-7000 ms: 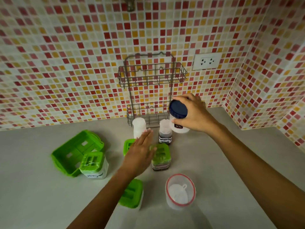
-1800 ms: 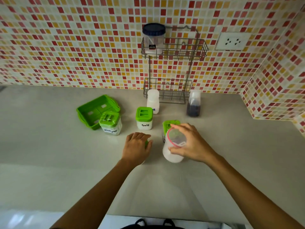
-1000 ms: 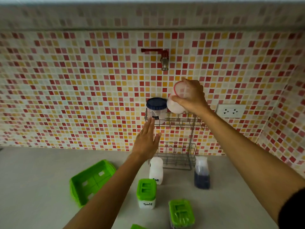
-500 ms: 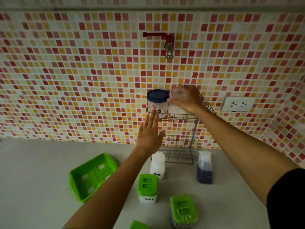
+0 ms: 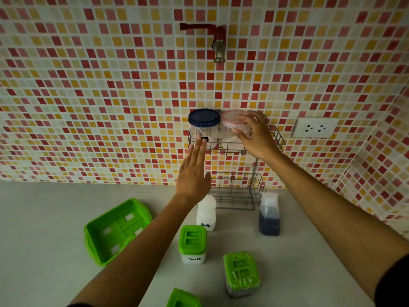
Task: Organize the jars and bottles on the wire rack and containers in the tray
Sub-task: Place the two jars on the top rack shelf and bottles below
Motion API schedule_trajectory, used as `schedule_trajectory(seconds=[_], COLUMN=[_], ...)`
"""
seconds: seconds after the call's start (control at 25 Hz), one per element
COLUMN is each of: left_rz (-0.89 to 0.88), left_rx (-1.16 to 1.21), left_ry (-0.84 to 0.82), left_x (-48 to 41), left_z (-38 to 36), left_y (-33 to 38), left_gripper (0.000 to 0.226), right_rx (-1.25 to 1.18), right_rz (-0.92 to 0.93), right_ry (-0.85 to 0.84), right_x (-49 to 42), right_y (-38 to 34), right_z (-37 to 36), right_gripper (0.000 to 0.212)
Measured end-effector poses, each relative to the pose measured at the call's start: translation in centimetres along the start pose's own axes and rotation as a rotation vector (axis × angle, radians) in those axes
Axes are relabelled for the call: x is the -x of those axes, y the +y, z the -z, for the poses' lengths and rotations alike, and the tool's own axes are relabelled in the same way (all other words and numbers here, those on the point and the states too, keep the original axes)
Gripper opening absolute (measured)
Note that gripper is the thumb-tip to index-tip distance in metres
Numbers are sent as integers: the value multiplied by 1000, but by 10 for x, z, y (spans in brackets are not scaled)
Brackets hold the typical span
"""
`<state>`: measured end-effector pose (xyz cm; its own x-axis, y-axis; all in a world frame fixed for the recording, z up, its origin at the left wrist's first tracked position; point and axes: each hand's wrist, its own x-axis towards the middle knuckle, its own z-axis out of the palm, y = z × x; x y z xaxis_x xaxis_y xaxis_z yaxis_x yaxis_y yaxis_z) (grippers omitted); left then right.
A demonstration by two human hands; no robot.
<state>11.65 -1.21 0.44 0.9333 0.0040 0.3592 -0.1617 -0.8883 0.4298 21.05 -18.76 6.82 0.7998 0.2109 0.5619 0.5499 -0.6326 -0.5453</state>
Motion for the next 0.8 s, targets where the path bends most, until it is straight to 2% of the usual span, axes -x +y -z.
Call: schedule_trajectory(seconds=[0.16, 0.24, 0.32, 0.4, 0.48, 0.6, 0.68, 0.8], left_rz=[-69, -68, 41, 172, 234, 223, 233, 282], left_rx=[97, 97, 63, 4, 23, 102, 135, 211], left_ry=[124, 100, -69, -314, -512, -556, -526, -422], left_x=[12, 21, 28, 29, 28, 29, 28, 30], left_z=[-17, -35, -51, -60, -66, -68, -65, -59], left_y=[1, -1, -8, -19, -26, -30, -34, -39], left_gripper=[74, 69, 70, 76, 81, 78, 76, 70], right_rx=[-5, -47, -56, -34, -8, -4, -82, 9], right_rz=[-20, -26, -53, -220, -508, -838, -878, -834], right_ry=[-60, 125, 410, 520, 376, -109, -262, -267], right_x=[13, 35, 67, 99, 119, 134, 142, 146], right_y=[-2, 4, 18, 40, 74, 111, 118, 118], right_z=[2, 1, -1, -5, -13, -27, -36, -41], right_gripper=[57, 54, 37, 33, 35, 49, 55, 49])
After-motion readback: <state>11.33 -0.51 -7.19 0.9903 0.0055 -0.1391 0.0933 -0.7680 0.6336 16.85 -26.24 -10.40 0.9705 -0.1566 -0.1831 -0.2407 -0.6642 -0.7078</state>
